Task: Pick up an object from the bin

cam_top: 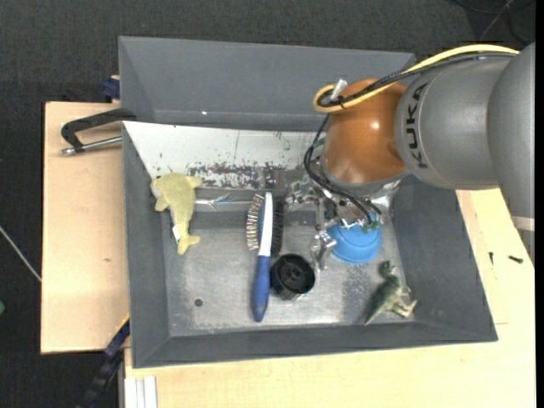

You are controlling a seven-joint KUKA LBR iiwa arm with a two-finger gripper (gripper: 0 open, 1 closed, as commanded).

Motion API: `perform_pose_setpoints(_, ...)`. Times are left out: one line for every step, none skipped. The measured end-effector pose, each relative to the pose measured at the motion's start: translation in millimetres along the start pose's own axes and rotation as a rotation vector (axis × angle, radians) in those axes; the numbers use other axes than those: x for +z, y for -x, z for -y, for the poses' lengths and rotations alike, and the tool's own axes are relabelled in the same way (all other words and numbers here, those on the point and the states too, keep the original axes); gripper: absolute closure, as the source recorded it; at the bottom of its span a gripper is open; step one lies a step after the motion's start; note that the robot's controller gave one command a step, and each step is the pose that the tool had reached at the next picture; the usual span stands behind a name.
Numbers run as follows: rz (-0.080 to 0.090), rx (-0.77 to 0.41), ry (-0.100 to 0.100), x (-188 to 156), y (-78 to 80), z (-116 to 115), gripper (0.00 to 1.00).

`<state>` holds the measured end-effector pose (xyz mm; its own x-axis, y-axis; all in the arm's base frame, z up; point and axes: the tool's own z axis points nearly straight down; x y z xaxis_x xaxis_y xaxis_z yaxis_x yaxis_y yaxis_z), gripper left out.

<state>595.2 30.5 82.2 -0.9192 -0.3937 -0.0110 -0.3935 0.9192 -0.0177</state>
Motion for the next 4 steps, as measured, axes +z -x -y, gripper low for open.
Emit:
perform_pose_setpoints(-0.007,-0.127,0.02,-31,-22.5,-51,0.0)
perform_pose_setpoints(-0.008,-0.278,0.019,-28,-45.9,-55,0.0)
perform_pose_setpoints(-0.004,-0.425,0.021,-59,-55.4,-94,0.0)
perform_pose_setpoints(0.0,-0.832,0.022,8,-63.6,-109,0.0)
